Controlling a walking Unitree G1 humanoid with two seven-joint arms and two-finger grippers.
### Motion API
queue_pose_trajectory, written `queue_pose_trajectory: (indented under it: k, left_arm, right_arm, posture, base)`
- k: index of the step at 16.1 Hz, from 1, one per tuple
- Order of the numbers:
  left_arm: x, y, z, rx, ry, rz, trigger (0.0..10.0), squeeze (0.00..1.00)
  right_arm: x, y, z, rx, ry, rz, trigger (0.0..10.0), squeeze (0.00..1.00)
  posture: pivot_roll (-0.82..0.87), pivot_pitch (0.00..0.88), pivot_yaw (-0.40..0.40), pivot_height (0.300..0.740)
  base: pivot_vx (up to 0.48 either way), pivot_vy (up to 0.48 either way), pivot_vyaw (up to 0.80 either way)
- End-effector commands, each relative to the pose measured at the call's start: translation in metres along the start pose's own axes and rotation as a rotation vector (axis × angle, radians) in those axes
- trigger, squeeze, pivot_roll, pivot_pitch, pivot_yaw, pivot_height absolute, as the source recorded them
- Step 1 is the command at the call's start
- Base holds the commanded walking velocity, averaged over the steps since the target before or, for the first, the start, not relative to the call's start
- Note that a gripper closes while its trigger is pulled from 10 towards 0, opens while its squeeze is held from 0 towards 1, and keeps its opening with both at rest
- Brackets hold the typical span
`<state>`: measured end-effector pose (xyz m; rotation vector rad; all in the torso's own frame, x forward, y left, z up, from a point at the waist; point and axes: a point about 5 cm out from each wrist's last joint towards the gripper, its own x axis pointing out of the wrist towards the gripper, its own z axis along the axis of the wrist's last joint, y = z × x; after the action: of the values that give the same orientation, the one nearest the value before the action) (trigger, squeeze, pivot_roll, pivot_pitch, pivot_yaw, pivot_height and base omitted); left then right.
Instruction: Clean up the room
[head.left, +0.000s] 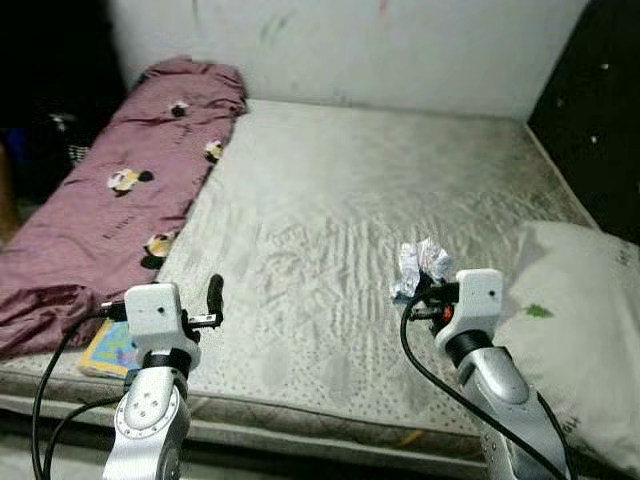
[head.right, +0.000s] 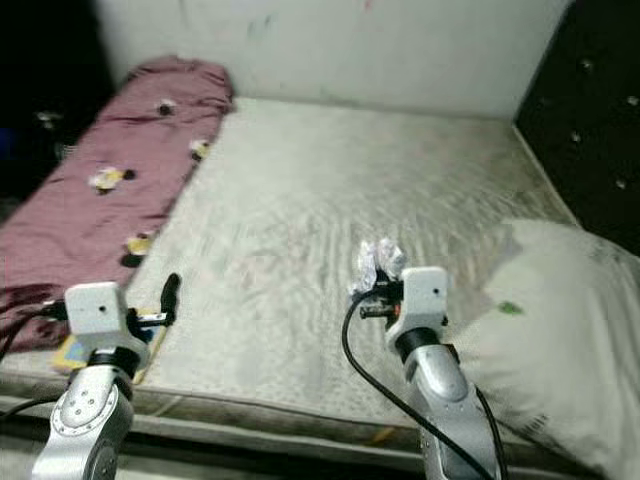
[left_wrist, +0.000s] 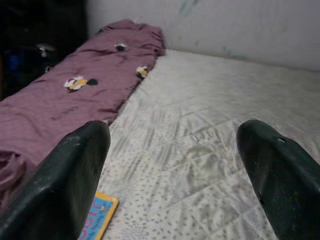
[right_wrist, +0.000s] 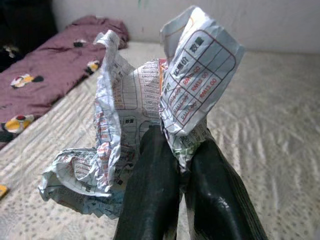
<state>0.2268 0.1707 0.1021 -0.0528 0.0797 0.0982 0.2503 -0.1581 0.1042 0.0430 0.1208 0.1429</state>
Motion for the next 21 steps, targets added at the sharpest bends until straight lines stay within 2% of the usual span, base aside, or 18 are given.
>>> queue_pose_trajectory:
  k: [1, 18, 21]
  left_arm:
    - [-0.0008, 0.0015, 0.0021, 0.003, -0.006, -0.003, 10.0, 0.0]
    - [0.0042, -0.0033, 0.0043, -0.024, -0.002, -0.04, 10.0, 0.0]
    - [0.0058, -0.0025, 0.006, -0.022, -0.014, -0.037, 10.0, 0.0]
  right_arm:
    - [0.0011, 0.0004, 0.0044, -0.006, -0.018, 0.006, 10.0, 0.0]
    - [0.0064, 0.0032, 0.0032, -0.021, -0.009, 0.032, 10.0, 0.0]
    - [0.0082, 0.0036, 0.0037, -0.019, -0.01, 0.033, 10.0, 0.0]
  posture:
    - [0.0, 0.0, -0.027, 0.74]
    - [-0.01, 0.0, -0.023, 0.74]
    - [-0.01, 0.0, -0.02, 0.74]
  base:
    - [0.0, 0.48, 0.0]
    - [0.0, 0.48, 0.0]
    - [0.0, 0.425, -0.37]
